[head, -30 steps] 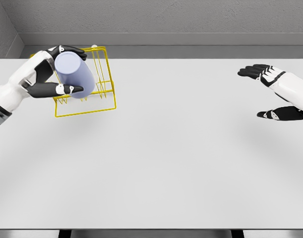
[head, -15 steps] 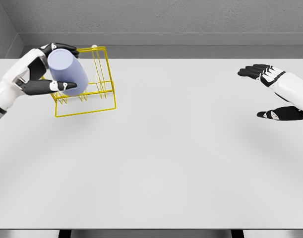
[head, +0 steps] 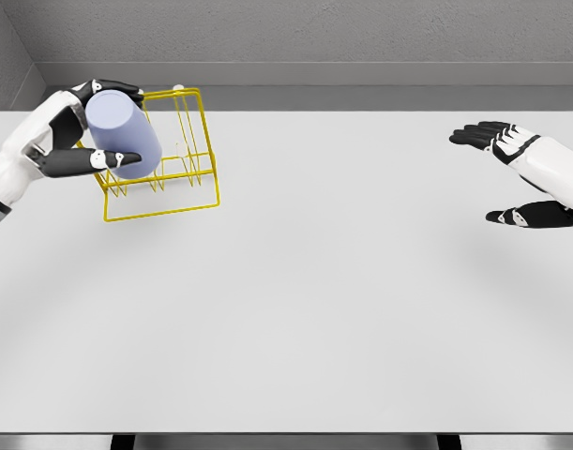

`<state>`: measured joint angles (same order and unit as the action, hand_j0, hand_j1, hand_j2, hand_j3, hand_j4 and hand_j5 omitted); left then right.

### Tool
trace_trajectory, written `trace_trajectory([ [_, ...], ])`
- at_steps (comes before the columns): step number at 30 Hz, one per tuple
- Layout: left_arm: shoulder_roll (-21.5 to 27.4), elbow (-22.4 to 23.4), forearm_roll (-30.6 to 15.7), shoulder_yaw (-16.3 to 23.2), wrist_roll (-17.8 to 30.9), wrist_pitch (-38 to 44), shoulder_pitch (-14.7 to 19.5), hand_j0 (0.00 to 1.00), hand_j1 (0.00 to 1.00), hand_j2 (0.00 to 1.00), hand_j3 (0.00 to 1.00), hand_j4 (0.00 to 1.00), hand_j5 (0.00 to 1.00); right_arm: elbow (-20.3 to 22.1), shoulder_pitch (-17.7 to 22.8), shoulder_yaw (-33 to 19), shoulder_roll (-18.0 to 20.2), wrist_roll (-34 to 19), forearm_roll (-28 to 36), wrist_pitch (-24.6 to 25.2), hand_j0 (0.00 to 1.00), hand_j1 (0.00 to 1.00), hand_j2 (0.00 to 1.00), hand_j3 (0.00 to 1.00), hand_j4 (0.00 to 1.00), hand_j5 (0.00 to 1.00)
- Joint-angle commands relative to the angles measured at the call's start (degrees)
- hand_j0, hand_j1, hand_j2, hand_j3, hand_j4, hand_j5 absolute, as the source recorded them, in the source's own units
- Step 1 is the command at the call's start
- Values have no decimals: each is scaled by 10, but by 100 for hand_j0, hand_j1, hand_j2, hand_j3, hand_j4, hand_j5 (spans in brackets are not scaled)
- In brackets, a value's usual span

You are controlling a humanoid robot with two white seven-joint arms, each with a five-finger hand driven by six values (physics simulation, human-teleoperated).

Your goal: Place the cup on the cup holder with both arms

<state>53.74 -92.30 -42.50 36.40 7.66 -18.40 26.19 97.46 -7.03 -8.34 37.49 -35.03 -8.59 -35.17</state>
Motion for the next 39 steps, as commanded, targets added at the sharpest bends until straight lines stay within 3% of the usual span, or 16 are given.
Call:
trace_trajectory([
  [1,-2,3,-2,0,1,0,1,72,72,72,72,72,72,0,0,0,0,0,4,2,100,100,100,100,100,100],
  [6,-8,11,-2,0,1,0,4,73,73,73,73,73,73,2,0,0,0,0,4,2,100,100,100,100,100,100],
  [12,-8,13,5,2,1,4,11,99,99,99,99,99,99,1,0,0,0,0,5,2,100,100,100,100,100,100],
  [26,-6,1,6,1,1,-4,18,100,100,100,100,100,100,1,0,0,0,0,5,2,100,100,100,100,100,100],
  [32,10,-10,6,1,1,-109,11,100,100,100,100,100,100,1,0,0,0,0,5,2,100,100,100,100,100,100],
  [39,69,-9,4,-3,0,-166,-60,100,100,100,100,100,100,-1,0,0,0,0,5,2,100,100,100,100,100,100],
])
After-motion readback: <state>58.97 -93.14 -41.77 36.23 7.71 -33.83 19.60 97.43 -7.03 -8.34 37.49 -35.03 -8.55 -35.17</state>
